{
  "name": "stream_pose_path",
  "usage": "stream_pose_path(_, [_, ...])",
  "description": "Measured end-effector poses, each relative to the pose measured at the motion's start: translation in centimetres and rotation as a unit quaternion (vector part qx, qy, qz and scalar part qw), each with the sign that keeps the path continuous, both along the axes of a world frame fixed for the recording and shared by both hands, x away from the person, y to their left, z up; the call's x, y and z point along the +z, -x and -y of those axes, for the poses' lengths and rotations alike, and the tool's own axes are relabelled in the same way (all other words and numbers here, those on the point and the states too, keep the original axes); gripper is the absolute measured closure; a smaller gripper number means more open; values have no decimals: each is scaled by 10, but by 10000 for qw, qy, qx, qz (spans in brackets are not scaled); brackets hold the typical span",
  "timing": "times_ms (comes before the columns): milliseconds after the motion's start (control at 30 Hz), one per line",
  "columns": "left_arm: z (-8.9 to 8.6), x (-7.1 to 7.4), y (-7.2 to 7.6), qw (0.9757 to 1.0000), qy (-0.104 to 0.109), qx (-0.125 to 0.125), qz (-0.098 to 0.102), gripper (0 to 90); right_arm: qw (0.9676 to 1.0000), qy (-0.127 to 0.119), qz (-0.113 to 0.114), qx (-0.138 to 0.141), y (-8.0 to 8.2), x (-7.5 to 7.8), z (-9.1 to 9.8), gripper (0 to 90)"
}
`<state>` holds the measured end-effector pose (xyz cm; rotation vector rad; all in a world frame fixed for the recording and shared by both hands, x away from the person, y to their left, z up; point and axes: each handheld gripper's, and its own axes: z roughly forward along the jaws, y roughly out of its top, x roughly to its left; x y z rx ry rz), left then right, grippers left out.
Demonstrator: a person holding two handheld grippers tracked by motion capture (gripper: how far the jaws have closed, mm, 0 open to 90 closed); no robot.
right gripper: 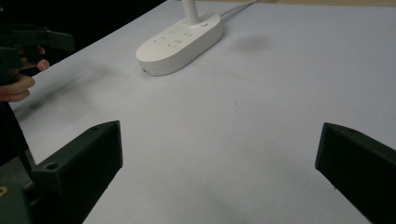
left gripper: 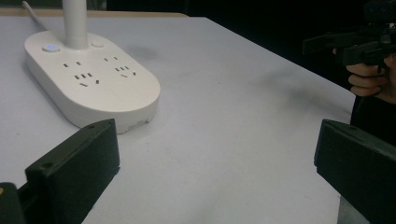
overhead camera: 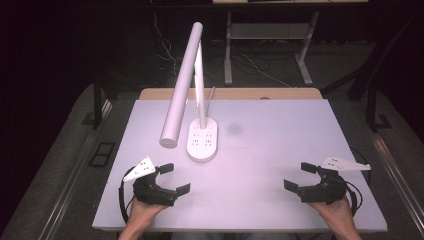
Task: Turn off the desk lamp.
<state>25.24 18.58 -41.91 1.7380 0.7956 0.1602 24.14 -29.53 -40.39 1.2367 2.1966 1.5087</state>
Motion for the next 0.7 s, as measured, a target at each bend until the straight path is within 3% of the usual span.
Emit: stream_pose_path(700, [1, -1, -2, 9999, -9, -83, -63, 0, 9999, 12, -81, -65, 3, 0, 4, 8])
